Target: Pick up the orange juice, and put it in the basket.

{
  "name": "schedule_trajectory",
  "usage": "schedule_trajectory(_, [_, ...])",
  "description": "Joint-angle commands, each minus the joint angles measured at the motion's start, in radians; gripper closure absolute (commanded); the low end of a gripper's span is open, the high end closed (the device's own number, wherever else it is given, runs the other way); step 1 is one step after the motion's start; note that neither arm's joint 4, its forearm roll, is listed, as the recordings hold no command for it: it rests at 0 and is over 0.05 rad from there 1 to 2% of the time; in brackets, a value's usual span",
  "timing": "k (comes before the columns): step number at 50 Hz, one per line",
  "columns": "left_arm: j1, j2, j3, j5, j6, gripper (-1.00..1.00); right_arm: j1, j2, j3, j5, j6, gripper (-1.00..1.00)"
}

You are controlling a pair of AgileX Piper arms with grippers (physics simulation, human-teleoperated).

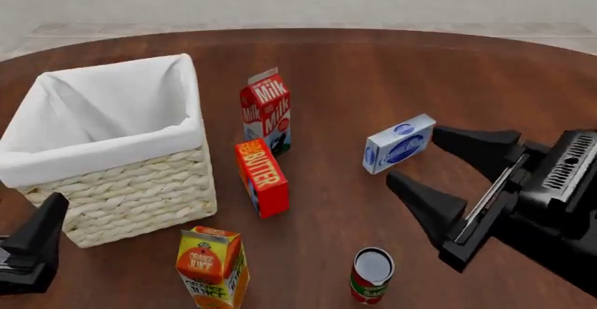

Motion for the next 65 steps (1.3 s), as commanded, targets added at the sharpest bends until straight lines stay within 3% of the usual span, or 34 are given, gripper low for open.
schedule_trajectory(1, [-0.012,0.052,0.007,-0.045,0.009,-1.00,0.174,0.116,-0.017,-0.054,0.033,-1.00])
schedule_trajectory(18, [-0.040,0.102,0.008,-0.065,0.004,-1.00,0.288,0.334,-0.084,-0.054,-0.044,-1.00])
schedule_trajectory(21, [-0.041,0.115,0.008,-0.073,-0.002,-1.00,0.293,0.372,-0.108,-0.050,0.003,-1.00])
schedule_trajectory(31, [-0.052,0.139,0.008,-0.085,-0.012,-1.00,0.353,0.511,-0.132,-0.079,-0.041,-1.00])
schedule_trajectory(47, [-0.057,0.159,0.008,-0.095,-0.015,-1.00,0.429,0.642,-0.179,-0.112,-0.032,-1.00])
schedule_trajectory(65, [-0.064,0.165,0.008,-0.091,-0.009,-1.00,0.444,0.700,-0.225,-0.100,-0.003,-1.00])
